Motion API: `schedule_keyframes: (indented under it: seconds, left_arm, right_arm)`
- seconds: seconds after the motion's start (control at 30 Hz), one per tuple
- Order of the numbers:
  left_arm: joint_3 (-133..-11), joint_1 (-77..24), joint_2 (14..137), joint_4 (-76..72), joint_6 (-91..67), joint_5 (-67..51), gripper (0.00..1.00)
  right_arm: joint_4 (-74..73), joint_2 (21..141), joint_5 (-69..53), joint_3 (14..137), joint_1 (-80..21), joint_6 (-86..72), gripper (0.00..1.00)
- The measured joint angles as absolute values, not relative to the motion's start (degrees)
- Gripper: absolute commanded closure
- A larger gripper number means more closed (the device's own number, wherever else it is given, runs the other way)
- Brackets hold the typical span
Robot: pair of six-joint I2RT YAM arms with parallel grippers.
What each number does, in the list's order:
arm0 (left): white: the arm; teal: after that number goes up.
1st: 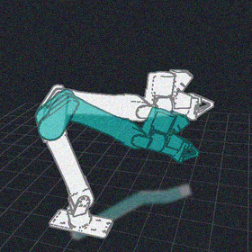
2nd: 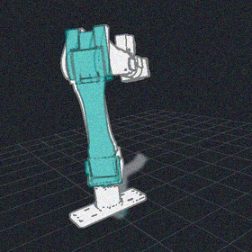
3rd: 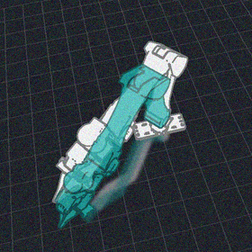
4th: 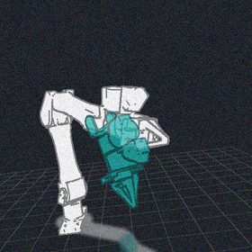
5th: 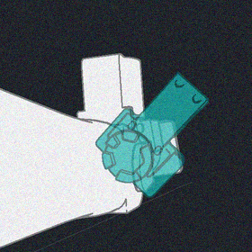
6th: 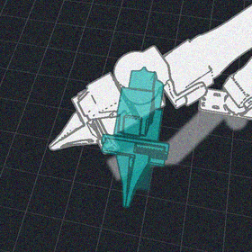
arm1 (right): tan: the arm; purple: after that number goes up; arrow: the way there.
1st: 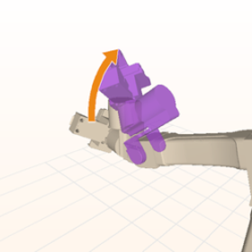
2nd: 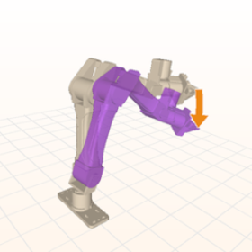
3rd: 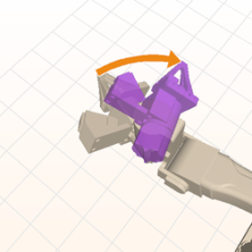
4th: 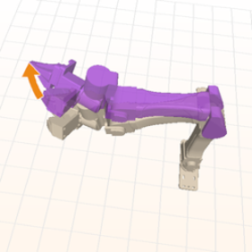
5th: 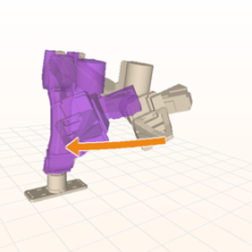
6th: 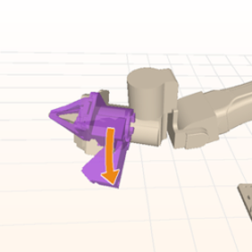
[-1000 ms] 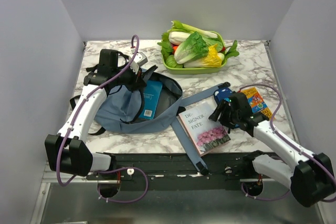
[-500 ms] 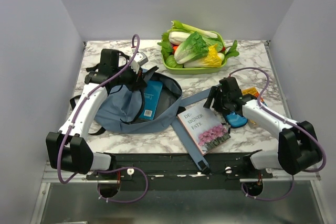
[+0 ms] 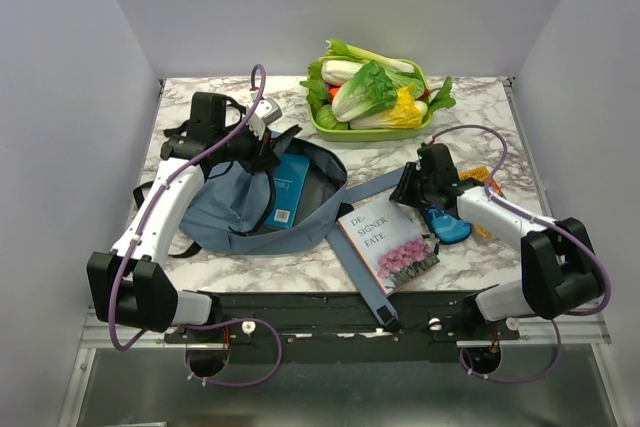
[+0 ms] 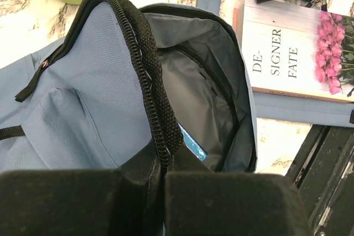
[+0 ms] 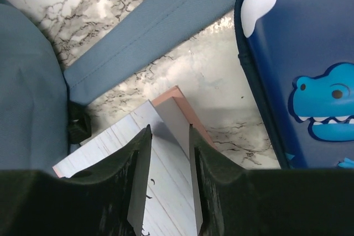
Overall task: Pack the student bag
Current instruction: Pick up the book from the center of the board.
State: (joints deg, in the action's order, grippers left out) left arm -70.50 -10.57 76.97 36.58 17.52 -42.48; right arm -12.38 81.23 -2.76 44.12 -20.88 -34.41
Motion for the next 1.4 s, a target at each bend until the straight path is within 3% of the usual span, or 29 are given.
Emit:
schedule_keyframes:
  seconds: [0.2, 0.27, 0.53, 0.93, 0.97, 1.07, 1.17, 1.4]
  left_arm:
    - [-70.50, -10.57, 76.95, 36.73, 17.43, -42.44, 1.00]
    - [-70.50, -10.57, 76.95, 36.91, 17.34, -42.44, 1.00]
    - [-70.50, -10.57, 76.93, 36.99, 16.75, -42.06, 1.00]
    - [-70.61, -10.57, 76.93, 36.97, 15.99, -41.67, 1.00]
    - [-70.61, -10.57, 76.93, 36.97, 15.99, -41.63, 1.00]
    - [-70.59, -10.57, 76.93, 36.95, 15.94, -41.58, 1.00]
    - [-70.61, -10.57, 76.93, 36.95, 15.81, -41.60, 1.00]
    - [-70.59, -10.57, 76.93, 36.88, 15.55, -41.60, 1.00]
  right_arm:
    - [-9.54, 81.12, -4.73, 41.63, -20.53, -34.70, 0.62]
    - [-8.64, 80.82, -5.32, 40.91, -20.49, -34.89, 0.67]
    - [-6.00, 78.65, -6.66, 38.59, -19.88, -35.38, 1.00]
    - [-10.39, 69.78, -8.40, 36.80, -18.96, -35.35, 0.99]
    - [-10.46, 68.97, -8.54, 36.45, -18.87, -35.38, 0.78]
    - [-12.14, 67.35, -8.45, 35.38, -18.65, -35.59, 0.45]
    - [-14.66, 66.98, -8.12, 34.50, -18.63, -35.14, 0.36]
    - [-20.82, 61.80, -7.01, 31.03, -18.63, -35.22, 0.34]
